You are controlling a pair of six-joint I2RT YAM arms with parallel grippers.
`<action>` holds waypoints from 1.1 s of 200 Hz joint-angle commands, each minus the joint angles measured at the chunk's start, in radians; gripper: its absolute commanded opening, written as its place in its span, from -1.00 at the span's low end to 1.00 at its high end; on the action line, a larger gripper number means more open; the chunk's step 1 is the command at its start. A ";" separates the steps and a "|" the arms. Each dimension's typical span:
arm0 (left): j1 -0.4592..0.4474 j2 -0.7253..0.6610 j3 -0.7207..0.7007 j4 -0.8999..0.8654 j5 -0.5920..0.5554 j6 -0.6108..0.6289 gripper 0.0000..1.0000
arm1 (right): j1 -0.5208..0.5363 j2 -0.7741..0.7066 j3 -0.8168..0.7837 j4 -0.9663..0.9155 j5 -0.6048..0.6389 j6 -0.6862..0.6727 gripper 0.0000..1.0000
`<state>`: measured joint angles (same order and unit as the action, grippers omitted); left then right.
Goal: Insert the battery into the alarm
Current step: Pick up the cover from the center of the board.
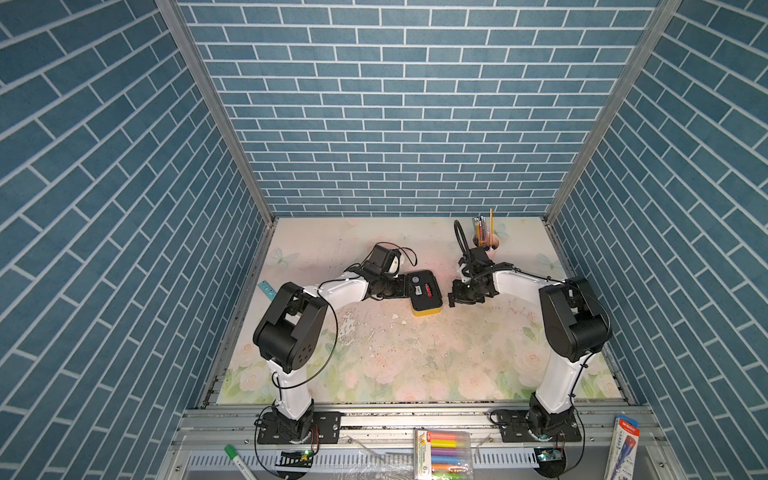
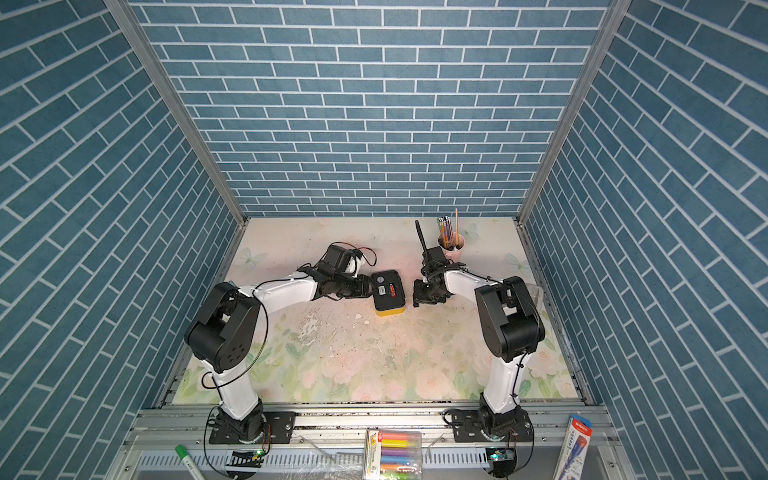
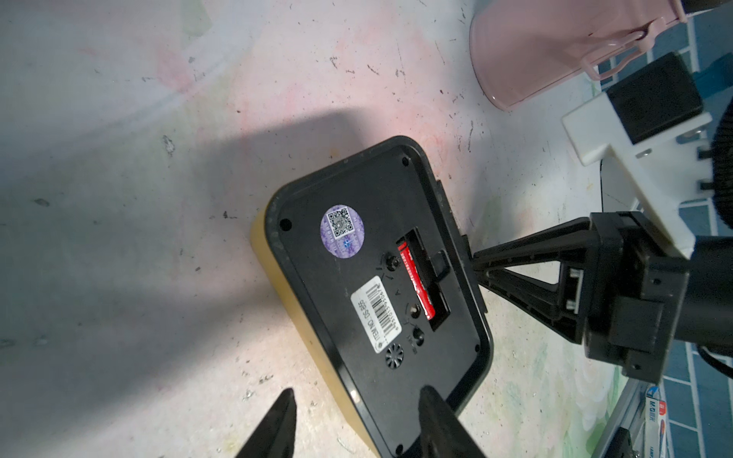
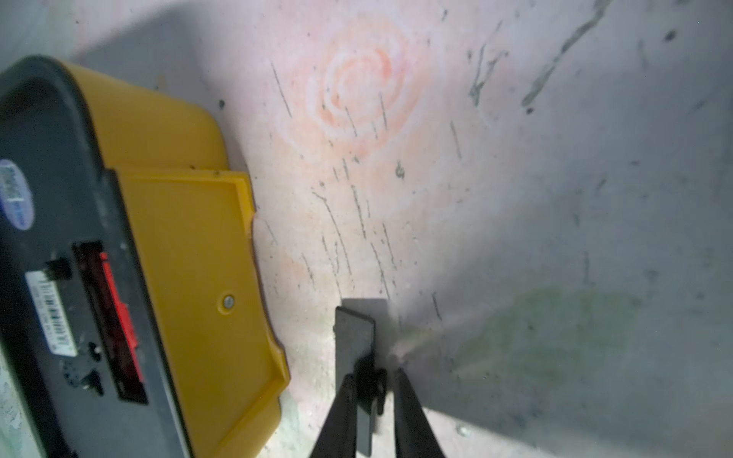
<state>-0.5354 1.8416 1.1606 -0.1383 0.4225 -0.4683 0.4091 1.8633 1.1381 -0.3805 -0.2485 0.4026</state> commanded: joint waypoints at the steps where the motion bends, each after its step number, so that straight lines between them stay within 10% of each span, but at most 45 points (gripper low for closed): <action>1: -0.008 -0.020 -0.009 0.002 -0.013 -0.002 0.04 | -0.004 0.025 0.009 -0.033 -0.001 -0.022 -0.67; 179: -0.009 -0.021 -0.001 -0.006 -0.018 -0.003 0.04 | -0.005 -0.049 -0.031 0.018 -0.083 -0.010 -1.00; 220: -0.009 -0.035 -0.003 -0.012 -0.038 -0.002 0.31 | -0.013 -0.123 -0.044 0.010 -0.088 -0.037 -1.00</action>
<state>-0.5373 1.8416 1.1606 -0.1394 0.4026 -0.4786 0.4030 1.8019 1.0996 -0.3569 -0.3199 0.3874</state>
